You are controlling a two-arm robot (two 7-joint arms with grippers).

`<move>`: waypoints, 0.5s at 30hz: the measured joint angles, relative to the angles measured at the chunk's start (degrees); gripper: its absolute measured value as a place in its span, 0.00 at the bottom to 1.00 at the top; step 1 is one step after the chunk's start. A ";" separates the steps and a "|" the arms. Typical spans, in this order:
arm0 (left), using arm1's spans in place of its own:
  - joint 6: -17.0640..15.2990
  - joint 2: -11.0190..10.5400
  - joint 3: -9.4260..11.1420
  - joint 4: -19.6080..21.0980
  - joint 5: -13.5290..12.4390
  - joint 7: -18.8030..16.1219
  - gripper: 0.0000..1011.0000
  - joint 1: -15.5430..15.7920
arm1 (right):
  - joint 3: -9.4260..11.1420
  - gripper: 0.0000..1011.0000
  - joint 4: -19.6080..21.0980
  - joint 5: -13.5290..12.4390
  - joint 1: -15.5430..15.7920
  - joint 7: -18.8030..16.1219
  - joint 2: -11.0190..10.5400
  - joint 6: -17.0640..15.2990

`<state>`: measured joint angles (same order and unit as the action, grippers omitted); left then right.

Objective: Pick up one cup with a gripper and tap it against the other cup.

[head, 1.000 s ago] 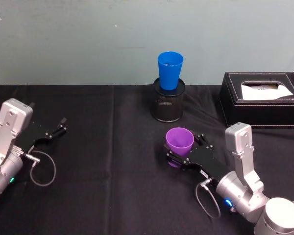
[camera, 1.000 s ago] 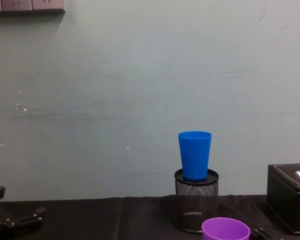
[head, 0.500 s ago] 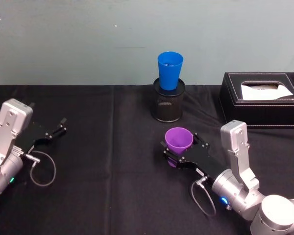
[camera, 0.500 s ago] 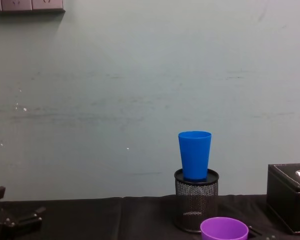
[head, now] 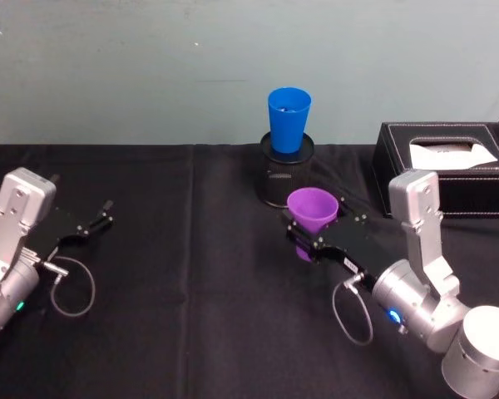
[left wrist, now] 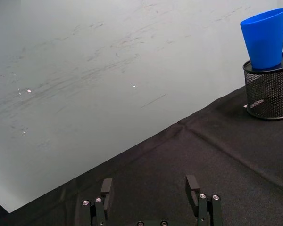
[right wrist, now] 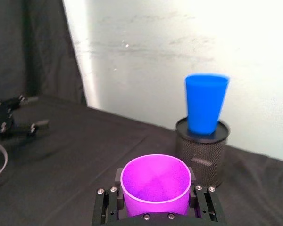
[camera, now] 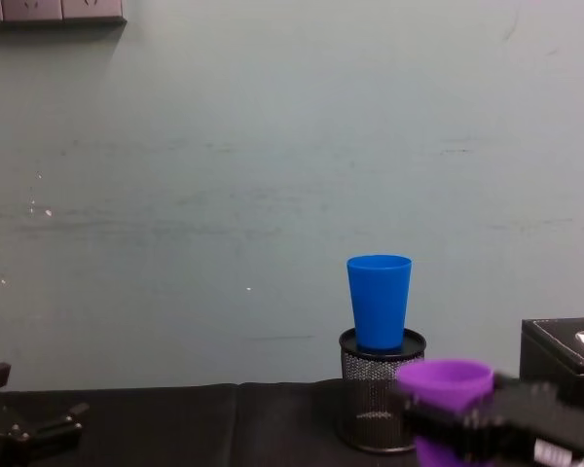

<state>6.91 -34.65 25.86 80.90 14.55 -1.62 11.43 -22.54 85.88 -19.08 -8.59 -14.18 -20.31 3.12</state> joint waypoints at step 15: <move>0.00 0.00 0.00 0.00 0.00 0.00 0.99 0.00 | 3.42 0.73 4.75 -0.82 1.19 0.67 0.76 -4.55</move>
<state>6.91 -34.65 25.86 80.90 14.55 -1.62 11.43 -19.13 90.63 -19.90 -7.40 -13.50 -19.55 -1.43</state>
